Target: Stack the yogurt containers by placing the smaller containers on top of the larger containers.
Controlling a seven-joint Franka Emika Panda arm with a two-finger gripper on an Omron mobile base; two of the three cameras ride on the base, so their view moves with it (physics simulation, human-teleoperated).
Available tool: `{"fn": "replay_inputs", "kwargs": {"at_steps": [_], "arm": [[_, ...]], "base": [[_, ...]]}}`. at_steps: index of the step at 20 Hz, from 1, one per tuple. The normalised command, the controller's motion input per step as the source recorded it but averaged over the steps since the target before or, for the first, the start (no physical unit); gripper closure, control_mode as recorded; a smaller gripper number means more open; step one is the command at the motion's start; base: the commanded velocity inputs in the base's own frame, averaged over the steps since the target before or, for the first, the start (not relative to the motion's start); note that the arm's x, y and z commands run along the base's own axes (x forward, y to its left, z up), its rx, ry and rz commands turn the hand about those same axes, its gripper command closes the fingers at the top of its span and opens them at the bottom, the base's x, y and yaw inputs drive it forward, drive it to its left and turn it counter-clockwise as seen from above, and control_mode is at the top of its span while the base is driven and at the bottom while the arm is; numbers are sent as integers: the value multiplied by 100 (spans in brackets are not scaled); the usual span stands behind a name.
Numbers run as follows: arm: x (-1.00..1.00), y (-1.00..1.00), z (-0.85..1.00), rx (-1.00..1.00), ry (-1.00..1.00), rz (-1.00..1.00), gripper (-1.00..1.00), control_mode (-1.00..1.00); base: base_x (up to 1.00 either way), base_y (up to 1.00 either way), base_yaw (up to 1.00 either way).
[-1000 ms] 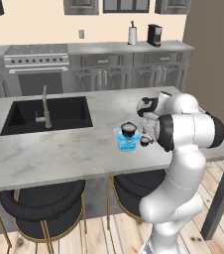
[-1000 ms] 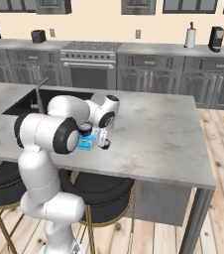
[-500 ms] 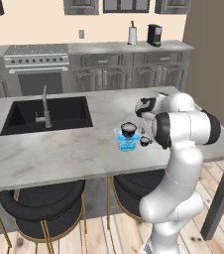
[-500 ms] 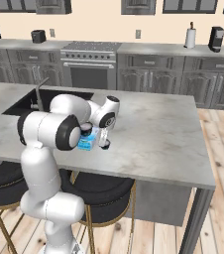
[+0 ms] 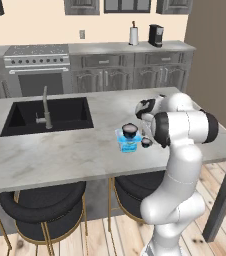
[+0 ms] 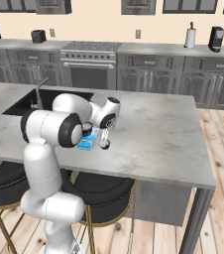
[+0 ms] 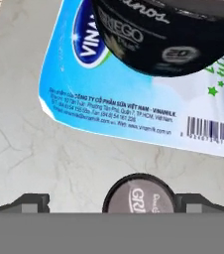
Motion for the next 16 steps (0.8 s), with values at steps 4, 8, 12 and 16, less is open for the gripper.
{"fn": "replay_inputs", "kwargs": {"at_steps": [4,8,12,16], "arm": [[9,-4,-11,0,0,0,-100,-100],[6,-4,-11,0,0,0,-100,-100],[9,0,-10,0,0,0,-100,-100],[10,0,-9,0,0,0,-100,-100]], "base": [[0,0,0],[0,0,0],[0,0,0],[0,0,0]]}}
